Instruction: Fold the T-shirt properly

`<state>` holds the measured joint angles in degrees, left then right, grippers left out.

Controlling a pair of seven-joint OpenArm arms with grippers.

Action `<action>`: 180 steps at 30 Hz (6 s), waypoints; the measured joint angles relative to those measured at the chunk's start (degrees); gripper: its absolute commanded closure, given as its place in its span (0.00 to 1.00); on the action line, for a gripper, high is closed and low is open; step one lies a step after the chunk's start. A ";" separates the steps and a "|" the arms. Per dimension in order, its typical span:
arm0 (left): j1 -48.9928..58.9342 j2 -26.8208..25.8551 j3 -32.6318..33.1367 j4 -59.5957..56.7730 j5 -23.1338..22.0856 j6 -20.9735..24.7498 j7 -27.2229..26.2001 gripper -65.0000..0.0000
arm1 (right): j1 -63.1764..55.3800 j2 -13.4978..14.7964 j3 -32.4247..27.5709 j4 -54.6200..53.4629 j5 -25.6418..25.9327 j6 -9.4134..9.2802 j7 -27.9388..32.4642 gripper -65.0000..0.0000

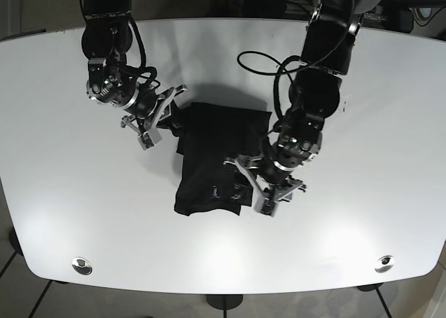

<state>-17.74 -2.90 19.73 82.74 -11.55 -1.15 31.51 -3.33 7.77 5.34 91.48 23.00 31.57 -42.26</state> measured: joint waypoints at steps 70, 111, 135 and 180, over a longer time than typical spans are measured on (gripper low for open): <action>60.54 3.89 -28.17 14.32 17.70 -14.21 -48.19 0.64 | -38.10 -1.75 10.84 7.52 -15.74 -3.61 48.24 0.91; 28.09 -2.73 -35.69 -75.38 17.53 -7.63 -41.29 0.65 | -9.62 1.77 -27.04 -80.28 -1.75 -23.65 69.11 0.90; 26.45 -1.25 -35.21 -76.98 17.81 -6.14 -41.59 0.63 | -7.80 1.31 -26.82 -80.83 -1.53 -23.91 69.26 0.91; 25.49 -1.25 -35.56 -76.91 17.79 -5.51 -40.87 0.64 | -7.17 1.42 -27.04 -80.59 -0.66 -23.85 69.09 0.91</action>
<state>7.75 -4.14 -15.84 5.82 6.24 -6.66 -9.37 -10.50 9.19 -21.69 10.90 22.35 7.73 26.83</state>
